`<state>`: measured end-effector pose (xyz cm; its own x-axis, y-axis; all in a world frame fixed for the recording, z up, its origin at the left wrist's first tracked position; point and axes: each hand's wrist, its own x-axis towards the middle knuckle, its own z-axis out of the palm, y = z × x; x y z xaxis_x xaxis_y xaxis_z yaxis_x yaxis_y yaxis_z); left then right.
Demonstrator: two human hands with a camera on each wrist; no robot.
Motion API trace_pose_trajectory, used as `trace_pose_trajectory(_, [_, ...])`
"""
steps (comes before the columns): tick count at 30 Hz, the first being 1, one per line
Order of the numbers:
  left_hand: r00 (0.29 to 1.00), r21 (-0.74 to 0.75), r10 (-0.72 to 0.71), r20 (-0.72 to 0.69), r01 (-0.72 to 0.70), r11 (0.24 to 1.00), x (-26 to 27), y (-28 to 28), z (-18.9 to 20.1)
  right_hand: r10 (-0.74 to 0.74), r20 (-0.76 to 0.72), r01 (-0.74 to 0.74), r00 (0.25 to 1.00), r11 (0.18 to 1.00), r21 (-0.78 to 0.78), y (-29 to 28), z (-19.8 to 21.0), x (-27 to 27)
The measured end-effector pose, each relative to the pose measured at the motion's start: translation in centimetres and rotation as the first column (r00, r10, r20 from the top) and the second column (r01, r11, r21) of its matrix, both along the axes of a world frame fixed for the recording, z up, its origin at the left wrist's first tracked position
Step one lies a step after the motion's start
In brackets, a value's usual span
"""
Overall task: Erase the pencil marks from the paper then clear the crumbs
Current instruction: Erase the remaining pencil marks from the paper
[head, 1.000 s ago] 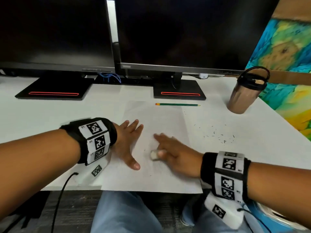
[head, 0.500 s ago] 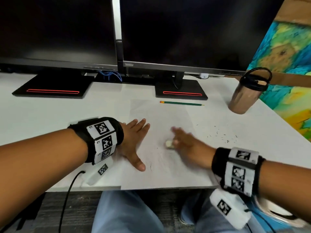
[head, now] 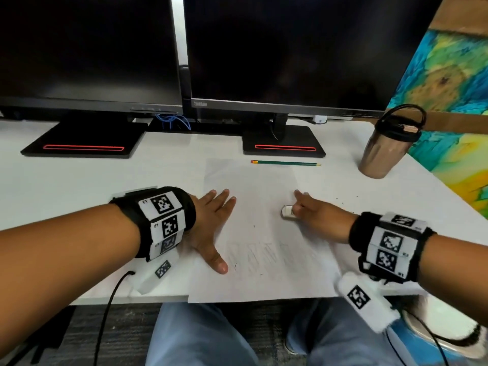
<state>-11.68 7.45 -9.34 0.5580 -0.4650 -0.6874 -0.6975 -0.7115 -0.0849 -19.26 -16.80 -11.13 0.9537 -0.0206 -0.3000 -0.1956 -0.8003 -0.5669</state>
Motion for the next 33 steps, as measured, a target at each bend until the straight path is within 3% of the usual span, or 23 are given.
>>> trace_pose_trajectory(2, [1.000, 0.000, -0.004, -0.002, 0.004, 1.000, 0.0, -0.1, -0.1, 0.143, 0.004, -0.143, 0.990, 0.990, -0.016, 1.5, 0.9, -0.6])
trace_pose_trajectory(5, [1.000, 0.020, -0.007, -0.004, 0.007, 1.000, 0.0, -0.3, 0.1, 0.484, -0.074, -0.485, 0.872, 0.874, 0.006, 6.0, 1.0, -2.5])
trace_pose_trajectory(7, [1.000, 0.030, -0.006, -0.004, 0.007, 1.000, -0.2, -0.4, 0.3, 0.559, -0.130, -0.562, 0.819, 0.827, 0.019, 6.3, 0.7, -2.8])
trace_pose_trajectory(9, [1.000, 0.029, -0.005, -0.008, 0.005, 1.000, -0.3, -0.3, 0.4, 0.486, -0.128, -0.489, 0.864, 0.872, 0.009, 3.9, 0.7, -1.5])
trace_pose_trajectory(12, [1.000, 0.028, -0.004, -0.020, 0.005, 1.000, -0.5, -0.1, 0.5, 0.281, -0.041, -0.284, 0.959, 0.950, -0.132, -1.5, 1.0, 0.6])
trace_pose_trajectory(15, [1.000, 0.003, 0.005, -0.022, -0.005, 1.000, -0.4, -0.2, 0.9, 0.221, 0.037, -0.195, 0.975, 0.919, -0.342, -4.9, 2.2, 1.8])
trace_pose_trajectory(18, [1.000, -0.116, 0.009, 0.011, -0.008, 0.993, -0.3, -1.8, 1.4, 0.315, 0.166, -0.200, 0.935, 0.851, -0.486, -4.0, 3.9, 2.4])
trace_pose_trajectory(22, [0.998, -0.187, -0.015, 0.055, 0.025, 0.982, -0.2, -6.1, 0.9, 0.455, 0.152, -0.345, 0.877, 0.818, -0.461, -0.3, 5.0, 3.1])
trace_pose_trajectory(26, [0.996, -0.098, -0.070, 0.055, 0.075, 0.992, 0.3, -8.8, -0.4, 0.519, 0.039, -0.477, 0.854, 0.811, -0.340, 2.0, 4.3, 2.9])
trace_pose_trajectory(31, [0.994, -0.090, -0.043, 0.100, 0.052, 0.995, 0.3, -9.1, -1.0, 0.418, 0.072, -0.365, 0.906, 0.855, -0.369, 0.8, 3.8, 4.2])
trace_pose_trajectory(33, [0.994, -0.078, -0.049, 0.097, 0.057, 0.995, 0.5, -9.2, -1.0, 0.443, 0.031, -0.415, 0.896, 0.859, -0.300, 0.7, 3.6, 4.2])
